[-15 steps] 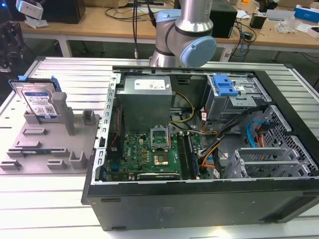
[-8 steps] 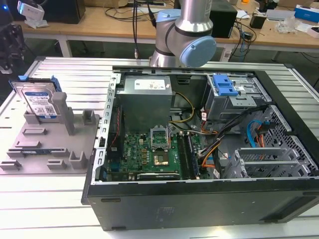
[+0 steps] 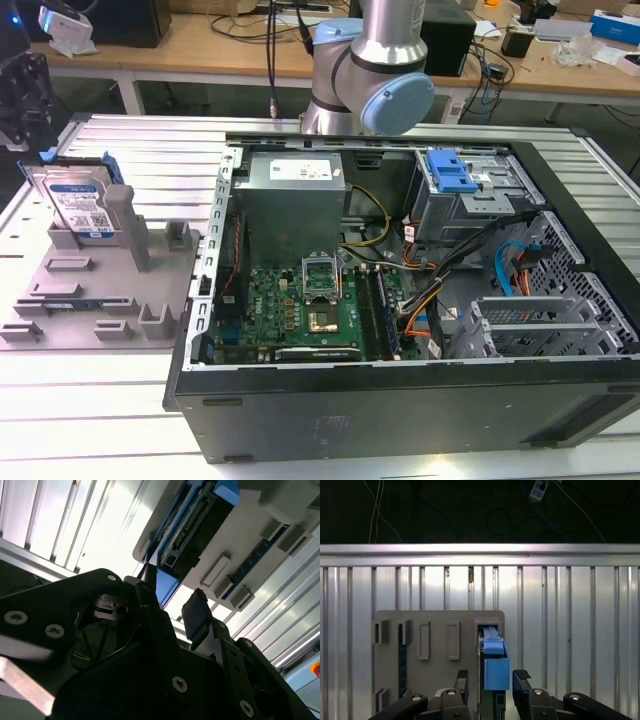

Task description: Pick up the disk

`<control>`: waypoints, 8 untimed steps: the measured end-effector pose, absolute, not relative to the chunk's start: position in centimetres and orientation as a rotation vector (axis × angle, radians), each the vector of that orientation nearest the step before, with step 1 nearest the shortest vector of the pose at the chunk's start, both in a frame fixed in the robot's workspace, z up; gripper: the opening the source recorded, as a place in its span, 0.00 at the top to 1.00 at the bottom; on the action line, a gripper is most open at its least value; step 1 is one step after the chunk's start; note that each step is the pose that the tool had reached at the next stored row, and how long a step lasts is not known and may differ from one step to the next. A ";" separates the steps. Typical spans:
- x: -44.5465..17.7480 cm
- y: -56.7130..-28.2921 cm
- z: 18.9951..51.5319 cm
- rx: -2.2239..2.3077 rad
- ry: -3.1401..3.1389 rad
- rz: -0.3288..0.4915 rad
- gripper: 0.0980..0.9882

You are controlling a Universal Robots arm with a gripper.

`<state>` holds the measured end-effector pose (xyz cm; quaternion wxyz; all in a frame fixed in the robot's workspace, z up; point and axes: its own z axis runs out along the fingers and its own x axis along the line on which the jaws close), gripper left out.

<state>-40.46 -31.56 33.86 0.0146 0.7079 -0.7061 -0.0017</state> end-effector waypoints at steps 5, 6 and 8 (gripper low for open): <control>-40.4 -31.5 33.5 2.211 -2.189 -0.004 0.57; -40.5 -31.4 33.4 2.213 -2.187 -0.004 0.57; -40.5 -31.2 33.1 2.217 -2.182 -0.002 0.57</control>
